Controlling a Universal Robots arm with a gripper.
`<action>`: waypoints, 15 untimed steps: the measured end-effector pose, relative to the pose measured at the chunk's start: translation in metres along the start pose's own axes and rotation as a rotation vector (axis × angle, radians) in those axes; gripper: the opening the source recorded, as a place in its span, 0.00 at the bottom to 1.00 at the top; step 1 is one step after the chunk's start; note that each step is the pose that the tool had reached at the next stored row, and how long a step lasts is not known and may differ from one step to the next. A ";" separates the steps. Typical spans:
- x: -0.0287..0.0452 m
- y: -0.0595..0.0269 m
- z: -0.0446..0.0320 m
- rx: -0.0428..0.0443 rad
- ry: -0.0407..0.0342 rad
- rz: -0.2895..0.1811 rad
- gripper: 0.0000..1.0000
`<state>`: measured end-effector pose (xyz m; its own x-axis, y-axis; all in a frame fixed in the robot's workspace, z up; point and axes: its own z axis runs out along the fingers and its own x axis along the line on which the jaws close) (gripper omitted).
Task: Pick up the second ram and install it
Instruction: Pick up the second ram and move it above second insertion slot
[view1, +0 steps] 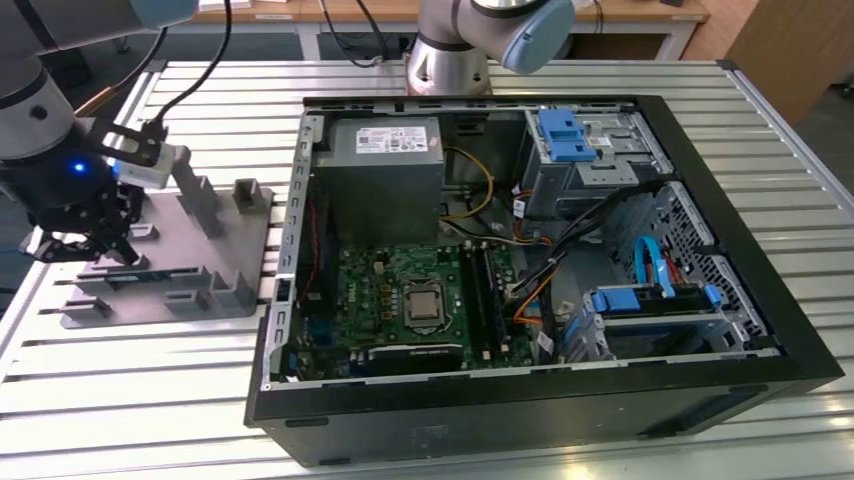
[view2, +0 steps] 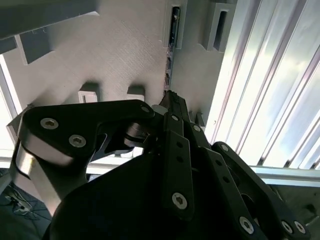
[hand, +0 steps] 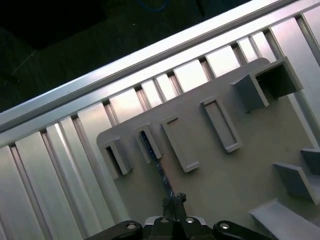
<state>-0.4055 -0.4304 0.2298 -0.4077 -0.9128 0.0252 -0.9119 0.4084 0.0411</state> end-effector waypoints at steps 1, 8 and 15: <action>0.0000 0.0000 0.0000 0.0004 0.0006 -0.016 0.10; 0.0000 0.0000 0.0001 0.0027 0.0044 -0.107 0.10; 0.0000 0.0000 0.0001 0.0047 0.0076 -0.185 0.10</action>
<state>-0.4055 -0.4304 0.2296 -0.2329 -0.9722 0.0252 -0.9714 0.2338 0.0411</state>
